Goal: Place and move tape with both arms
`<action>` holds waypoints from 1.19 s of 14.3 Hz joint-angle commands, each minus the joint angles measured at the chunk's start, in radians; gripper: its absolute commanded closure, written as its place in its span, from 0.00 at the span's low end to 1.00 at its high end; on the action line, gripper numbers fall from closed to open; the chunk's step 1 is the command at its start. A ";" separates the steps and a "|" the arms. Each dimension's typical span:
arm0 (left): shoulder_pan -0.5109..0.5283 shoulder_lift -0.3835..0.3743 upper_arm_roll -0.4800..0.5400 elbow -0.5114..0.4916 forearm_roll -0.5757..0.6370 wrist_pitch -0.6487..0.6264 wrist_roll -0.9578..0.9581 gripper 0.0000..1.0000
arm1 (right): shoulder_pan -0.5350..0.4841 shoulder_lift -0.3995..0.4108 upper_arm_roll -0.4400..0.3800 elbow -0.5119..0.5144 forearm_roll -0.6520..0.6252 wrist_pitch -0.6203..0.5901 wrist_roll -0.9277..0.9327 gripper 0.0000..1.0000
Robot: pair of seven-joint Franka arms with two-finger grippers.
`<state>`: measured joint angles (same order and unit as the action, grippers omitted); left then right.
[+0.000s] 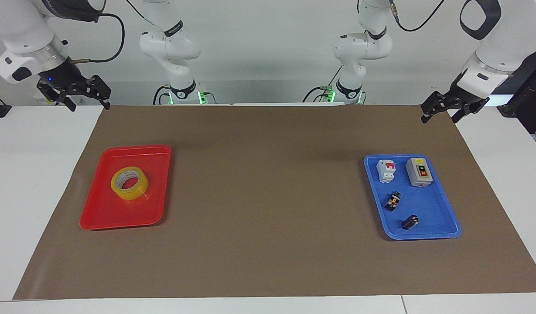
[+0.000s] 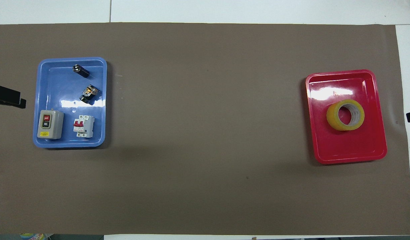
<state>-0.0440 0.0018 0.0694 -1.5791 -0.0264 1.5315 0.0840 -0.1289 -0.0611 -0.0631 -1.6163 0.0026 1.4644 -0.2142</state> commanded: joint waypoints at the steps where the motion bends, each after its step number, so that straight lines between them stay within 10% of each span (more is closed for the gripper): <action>1: 0.013 -0.014 -0.008 -0.013 -0.010 0.012 0.016 0.00 | -0.006 0.009 0.017 0.015 -0.012 0.007 0.015 0.00; 17: 0.013 -0.014 -0.008 -0.013 -0.010 0.012 0.016 0.00 | -0.015 0.018 0.019 0.022 -0.021 0.043 0.015 0.00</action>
<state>-0.0440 0.0018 0.0693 -1.5791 -0.0264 1.5317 0.0840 -0.1285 -0.0508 -0.0506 -1.6051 -0.0248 1.5012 -0.2139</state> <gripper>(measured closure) 0.000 0.000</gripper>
